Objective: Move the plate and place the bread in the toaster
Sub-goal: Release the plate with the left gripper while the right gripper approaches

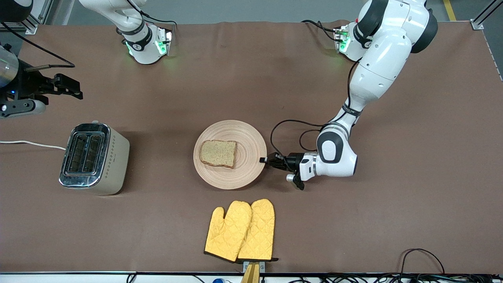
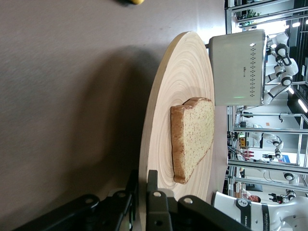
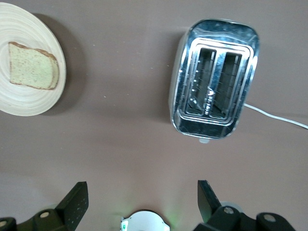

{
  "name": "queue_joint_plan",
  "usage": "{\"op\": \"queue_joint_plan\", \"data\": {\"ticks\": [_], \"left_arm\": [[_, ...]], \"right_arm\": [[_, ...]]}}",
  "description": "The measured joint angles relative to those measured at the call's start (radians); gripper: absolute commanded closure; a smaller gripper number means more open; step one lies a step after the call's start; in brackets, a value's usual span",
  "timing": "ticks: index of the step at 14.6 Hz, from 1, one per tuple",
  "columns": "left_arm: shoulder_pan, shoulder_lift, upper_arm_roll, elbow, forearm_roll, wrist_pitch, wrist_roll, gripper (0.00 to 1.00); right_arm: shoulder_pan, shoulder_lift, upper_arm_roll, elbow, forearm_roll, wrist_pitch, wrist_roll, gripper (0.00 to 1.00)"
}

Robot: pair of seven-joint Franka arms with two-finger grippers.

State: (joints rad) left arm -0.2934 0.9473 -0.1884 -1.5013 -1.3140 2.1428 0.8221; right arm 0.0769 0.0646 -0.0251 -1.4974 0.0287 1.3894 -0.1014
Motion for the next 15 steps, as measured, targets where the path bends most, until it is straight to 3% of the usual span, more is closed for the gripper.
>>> {"op": "queue_joint_plan", "data": {"ticks": [1, 2, 3, 8, 11, 15], "left_arm": [[0.003, 0.006, 0.002, -0.001, 0.000, 0.000, 0.000, 0.78], [0.006, 0.009, 0.003, -0.002, 0.000, 0.000, -0.003, 0.47], [0.009, 0.008, 0.003, -0.001, -0.005, -0.004, -0.024, 0.00], [0.022, -0.042, 0.005, 0.015, 0.069, -0.005, -0.269, 0.00], [0.065, -0.121, 0.006, 0.033, 0.235, -0.014, -0.458, 0.00], [0.142, -0.242, 0.007, 0.075, 0.480, -0.139, -0.713, 0.00]], "right_arm": [[0.008, 0.007, 0.001, -0.025, 0.006, 0.036, 0.018, 0.00], [0.021, 0.015, 0.001, -0.053, 0.009, 0.070, 0.048, 0.00], [0.039, 0.024, 0.002, -0.079, 0.011, 0.101, 0.082, 0.00], [0.140, 0.071, 0.005, -0.172, 0.052, 0.238, 0.249, 0.00], [0.149, 0.125, 0.004, -0.179, 0.111, 0.294, 0.273, 0.00], [0.231, 0.193, 0.005, -0.204, 0.118, 0.417, 0.381, 0.00]]}}
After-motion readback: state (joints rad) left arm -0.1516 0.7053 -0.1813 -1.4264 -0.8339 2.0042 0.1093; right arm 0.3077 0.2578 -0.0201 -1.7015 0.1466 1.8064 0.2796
